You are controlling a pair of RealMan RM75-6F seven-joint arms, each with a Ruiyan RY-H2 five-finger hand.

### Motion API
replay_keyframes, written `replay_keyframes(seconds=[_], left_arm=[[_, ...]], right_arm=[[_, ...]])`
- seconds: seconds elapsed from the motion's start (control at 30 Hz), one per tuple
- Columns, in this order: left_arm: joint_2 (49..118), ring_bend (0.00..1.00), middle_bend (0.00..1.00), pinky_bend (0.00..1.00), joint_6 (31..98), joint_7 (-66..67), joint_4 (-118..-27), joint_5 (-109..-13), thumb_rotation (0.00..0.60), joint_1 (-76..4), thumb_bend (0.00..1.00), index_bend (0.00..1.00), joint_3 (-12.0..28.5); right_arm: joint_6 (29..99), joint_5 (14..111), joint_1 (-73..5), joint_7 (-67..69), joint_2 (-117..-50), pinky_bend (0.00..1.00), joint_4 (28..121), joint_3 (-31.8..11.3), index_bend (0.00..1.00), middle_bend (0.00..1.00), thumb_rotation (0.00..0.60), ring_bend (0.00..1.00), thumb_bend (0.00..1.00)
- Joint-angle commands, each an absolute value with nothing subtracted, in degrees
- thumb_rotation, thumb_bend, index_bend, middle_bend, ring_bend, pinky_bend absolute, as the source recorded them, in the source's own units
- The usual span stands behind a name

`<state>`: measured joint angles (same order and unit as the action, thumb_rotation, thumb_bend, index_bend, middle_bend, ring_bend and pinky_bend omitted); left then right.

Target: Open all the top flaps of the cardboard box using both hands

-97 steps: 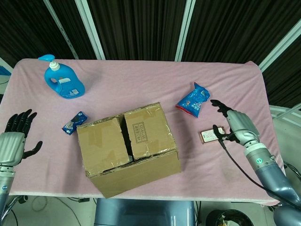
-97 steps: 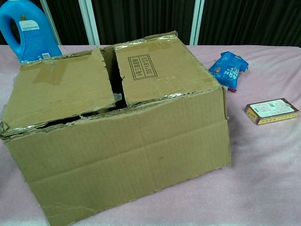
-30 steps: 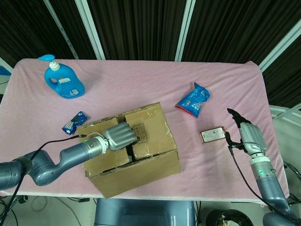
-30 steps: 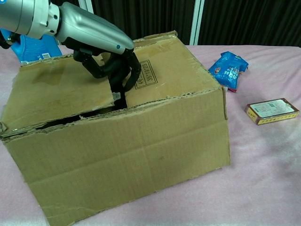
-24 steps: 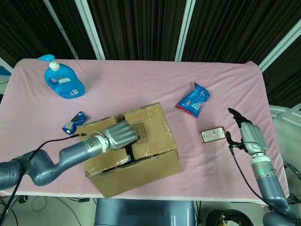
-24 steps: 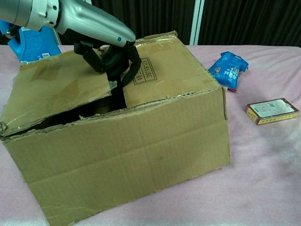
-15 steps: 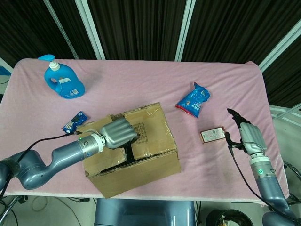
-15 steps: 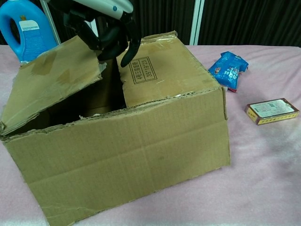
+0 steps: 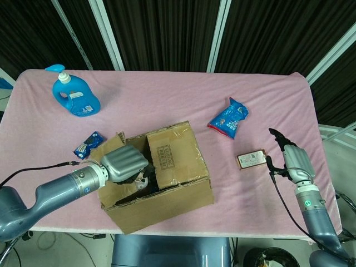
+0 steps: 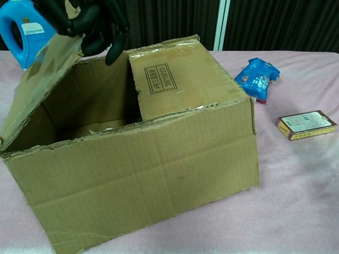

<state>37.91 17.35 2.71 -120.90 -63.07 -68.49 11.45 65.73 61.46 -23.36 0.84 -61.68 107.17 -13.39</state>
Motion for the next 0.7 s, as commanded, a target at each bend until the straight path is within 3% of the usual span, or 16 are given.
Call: replay_keyframes(seconds=[0.03,0.43,0.7], left_arm=[[34.9,0.48,0.65,0.54,17.4,0.5,-122.9,-64.3,0.600,-66.6,1.00,0.46,12.9],[21.6,0.48,0.65,0.54,13.9,-12.6,-129.4,-67.2,0.600,-59.3,1.00,0.45,19.2],[17.0,0.48,0.65,0.54,13.1,-18.6,-131.1,-71.6,0.600,-52.8,1.00,0.45,20.6]], right_arm=[[65.7,61.6,-23.4,0.8,-61.8,0.24,107.2,-13.3,0.08,0.14,0.600,0.21,0.57],[65.8,61.8,-23.4,0.4,-62.2,0.24,107.1,-13.2,0.08,0.14,0.600,0.21,0.57],[65.9,61.5,-23.3,0.7,-62.2,0.24,107.1,-13.4,0.08,0.14,0.600,0.21,0.57]])
